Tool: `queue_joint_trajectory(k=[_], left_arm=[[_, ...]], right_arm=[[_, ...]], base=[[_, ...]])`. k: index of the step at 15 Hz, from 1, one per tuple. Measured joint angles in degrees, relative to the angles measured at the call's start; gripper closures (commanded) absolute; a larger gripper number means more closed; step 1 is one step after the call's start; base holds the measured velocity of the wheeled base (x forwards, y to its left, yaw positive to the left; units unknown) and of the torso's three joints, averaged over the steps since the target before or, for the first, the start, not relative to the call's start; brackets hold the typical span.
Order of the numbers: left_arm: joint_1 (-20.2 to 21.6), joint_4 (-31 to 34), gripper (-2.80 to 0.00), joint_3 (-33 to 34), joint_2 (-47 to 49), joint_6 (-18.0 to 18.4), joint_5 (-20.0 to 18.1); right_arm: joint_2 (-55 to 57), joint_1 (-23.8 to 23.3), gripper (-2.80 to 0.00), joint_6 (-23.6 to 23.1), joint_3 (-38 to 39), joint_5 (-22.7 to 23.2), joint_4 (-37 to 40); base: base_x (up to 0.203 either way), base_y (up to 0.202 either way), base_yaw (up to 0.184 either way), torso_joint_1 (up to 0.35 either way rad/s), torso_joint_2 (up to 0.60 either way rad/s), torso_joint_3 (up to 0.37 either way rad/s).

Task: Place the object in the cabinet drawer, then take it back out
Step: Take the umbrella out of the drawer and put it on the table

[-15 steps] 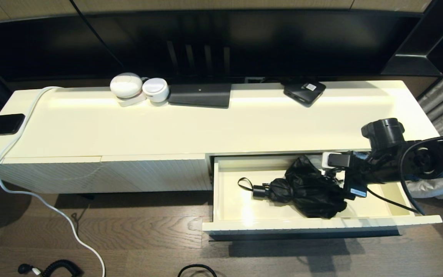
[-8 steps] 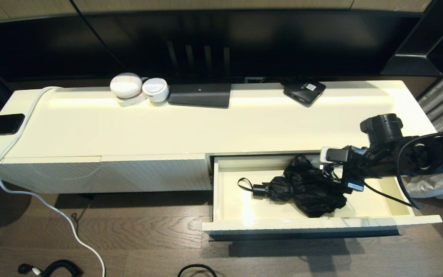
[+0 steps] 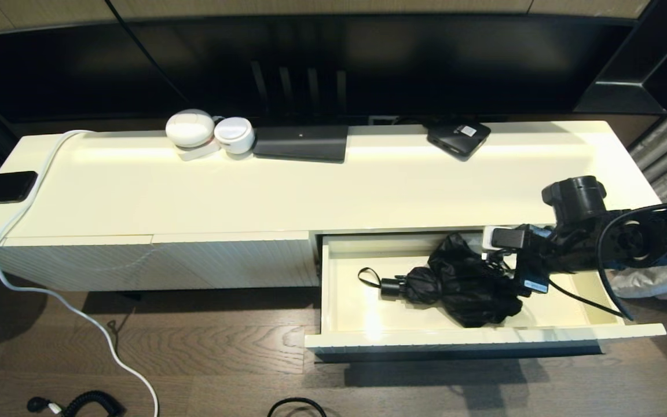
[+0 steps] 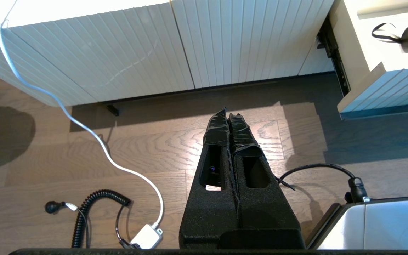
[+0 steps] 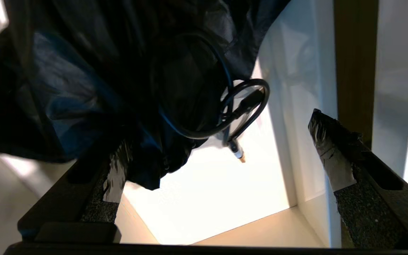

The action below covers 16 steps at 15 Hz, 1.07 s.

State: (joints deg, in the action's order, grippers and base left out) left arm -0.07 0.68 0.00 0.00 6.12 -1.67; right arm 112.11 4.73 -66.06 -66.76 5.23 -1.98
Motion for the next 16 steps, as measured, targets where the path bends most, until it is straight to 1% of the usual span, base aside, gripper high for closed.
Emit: queue_joint_trajectory(k=[3,5,9,16], left_arm=[[0.0,0.0,0.00,0.0,0.0,0.0,0.0],[0.0,0.0,0.00,0.0,0.0,0.0,0.0],[0.0,0.0,0.00,0.0,0.0,0.0,0.0],[0.0,0.0,0.00,0.0,0.0,0.0,0.0]], right_arm=[[-3.2,0.2,-2.80,0.0,3.2,0.7,0.7],[-4.7,0.3,-2.80,0.1,3.7,0.7,1.3],[-5.4,0.4,-2.80,0.0,2.9,0.8,0.7],[-2.2,0.5,-2.80,0.4,0.0,0.8,-0.1]], base=[[0.000,0.000,0.000,0.000,0.00,0.000],[0.000,0.000,0.000,0.000,0.00,0.000],[0.000,0.000,0.000,0.000,0.00,0.000],[0.000,0.000,0.000,0.000,0.00,0.000]])
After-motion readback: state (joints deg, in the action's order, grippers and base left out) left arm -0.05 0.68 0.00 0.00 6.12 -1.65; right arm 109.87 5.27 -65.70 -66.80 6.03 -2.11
